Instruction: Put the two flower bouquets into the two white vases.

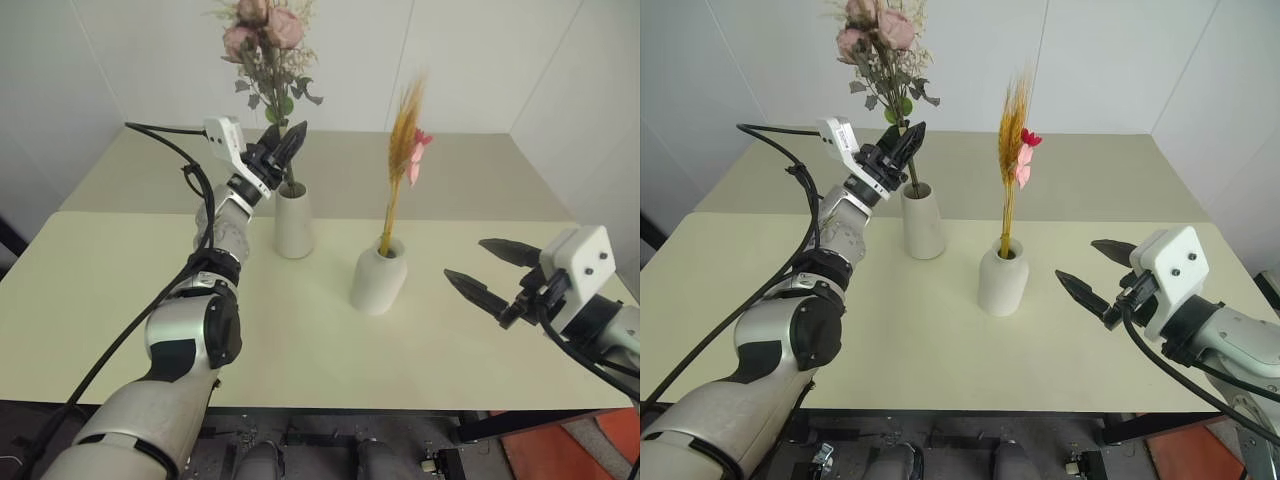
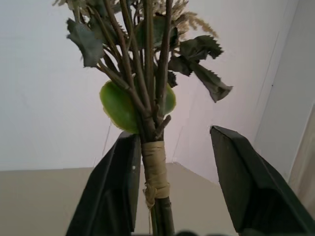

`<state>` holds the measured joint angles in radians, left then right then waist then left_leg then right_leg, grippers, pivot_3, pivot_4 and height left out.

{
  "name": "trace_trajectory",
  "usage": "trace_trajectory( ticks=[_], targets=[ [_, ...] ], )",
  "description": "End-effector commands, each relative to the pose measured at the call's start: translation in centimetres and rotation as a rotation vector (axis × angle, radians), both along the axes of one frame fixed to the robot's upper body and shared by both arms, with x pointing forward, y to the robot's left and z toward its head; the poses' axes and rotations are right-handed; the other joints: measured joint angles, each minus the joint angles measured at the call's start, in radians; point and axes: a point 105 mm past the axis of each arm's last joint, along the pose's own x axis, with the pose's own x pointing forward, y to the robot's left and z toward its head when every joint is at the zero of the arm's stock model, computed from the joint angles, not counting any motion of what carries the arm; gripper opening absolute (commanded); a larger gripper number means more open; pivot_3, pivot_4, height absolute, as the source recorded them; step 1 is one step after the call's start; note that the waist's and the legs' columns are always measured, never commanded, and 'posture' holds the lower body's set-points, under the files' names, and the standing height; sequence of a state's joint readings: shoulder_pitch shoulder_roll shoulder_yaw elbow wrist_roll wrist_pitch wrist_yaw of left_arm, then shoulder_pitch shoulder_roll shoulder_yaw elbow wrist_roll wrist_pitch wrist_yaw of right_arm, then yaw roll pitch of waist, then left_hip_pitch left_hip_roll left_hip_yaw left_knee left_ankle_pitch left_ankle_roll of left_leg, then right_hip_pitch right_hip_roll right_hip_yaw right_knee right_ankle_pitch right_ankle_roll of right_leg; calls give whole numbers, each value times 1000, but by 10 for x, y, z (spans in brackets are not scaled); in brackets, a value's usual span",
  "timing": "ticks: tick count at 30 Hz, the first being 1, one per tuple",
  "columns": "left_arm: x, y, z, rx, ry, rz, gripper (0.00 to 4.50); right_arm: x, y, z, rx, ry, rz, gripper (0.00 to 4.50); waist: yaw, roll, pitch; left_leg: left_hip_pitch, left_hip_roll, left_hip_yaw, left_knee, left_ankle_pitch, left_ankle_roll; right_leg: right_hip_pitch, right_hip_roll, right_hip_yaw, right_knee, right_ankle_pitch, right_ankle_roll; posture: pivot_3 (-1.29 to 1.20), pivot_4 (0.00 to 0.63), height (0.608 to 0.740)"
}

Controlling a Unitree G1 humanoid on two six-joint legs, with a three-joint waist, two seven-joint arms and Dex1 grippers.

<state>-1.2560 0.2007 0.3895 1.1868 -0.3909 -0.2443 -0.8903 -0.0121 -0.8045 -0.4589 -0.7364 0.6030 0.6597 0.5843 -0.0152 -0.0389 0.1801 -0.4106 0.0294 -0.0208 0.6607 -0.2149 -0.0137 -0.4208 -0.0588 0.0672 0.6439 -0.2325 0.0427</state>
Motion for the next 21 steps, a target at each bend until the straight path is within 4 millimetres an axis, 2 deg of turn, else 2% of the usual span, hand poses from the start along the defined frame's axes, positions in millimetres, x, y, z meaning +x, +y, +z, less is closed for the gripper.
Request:
trace_trajectory(
  ticks=[1,3,5,7,9,12,16,21],
  targets=[
    [-10,6,3,77,-86,-26,3792,-3,-1,8,-29,-52,-8,3796,-1,0,0,0,0,0,0,0,0,0,0,0,0,0,0,0,150,740],
    [-15,6,-15,165,-51,-91,4459,-3,-1,6,-26,-45,-8,3796,-3,0,0,0,0,0,0,0,0,0,0,0,1,0,0,0,150,740],
    [-20,5,-35,297,-40,-108,4490,-1,-2,5,-24,-41,-8,3796,-5,0,0,1,0,0,0,0,0,0,0,0,1,0,0,0,150,740],
    [-21,7,-42,338,-16,-108,4490,1,-2,5,-26,-38,-1,3796,-3,0,0,1,0,0,0,0,0,0,0,0,2,0,0,0,150,740],
    [-21,16,-40,348,-1,-79,4490,4,-2,6,-37,-39,2,3796,0,0,0,1,0,0,1,0,0,0,0,0,2,0,0,0,150,740],
    [-25,40,-34,341,10,-30,4490,6,-3,9,-40,-45,3,3796,0,0,0,1,0,0,1,0,0,1,0,0,2,0,0,0,150,740],
    [-50,70,-29,362,7,-47,4490,5,-4,7,-44,-37,5,3796,-13,1,0,1,2,0,0,0,0,0,1,1,2,0,0,0,150,740],
    [-81,85,-24,417,14,-74,4490,8,-5,6,-48,-26,7,3796,-13,1,0,2,2,0,1,0,0,0,1,1,3,0,0,0,150,740]
  ],
)
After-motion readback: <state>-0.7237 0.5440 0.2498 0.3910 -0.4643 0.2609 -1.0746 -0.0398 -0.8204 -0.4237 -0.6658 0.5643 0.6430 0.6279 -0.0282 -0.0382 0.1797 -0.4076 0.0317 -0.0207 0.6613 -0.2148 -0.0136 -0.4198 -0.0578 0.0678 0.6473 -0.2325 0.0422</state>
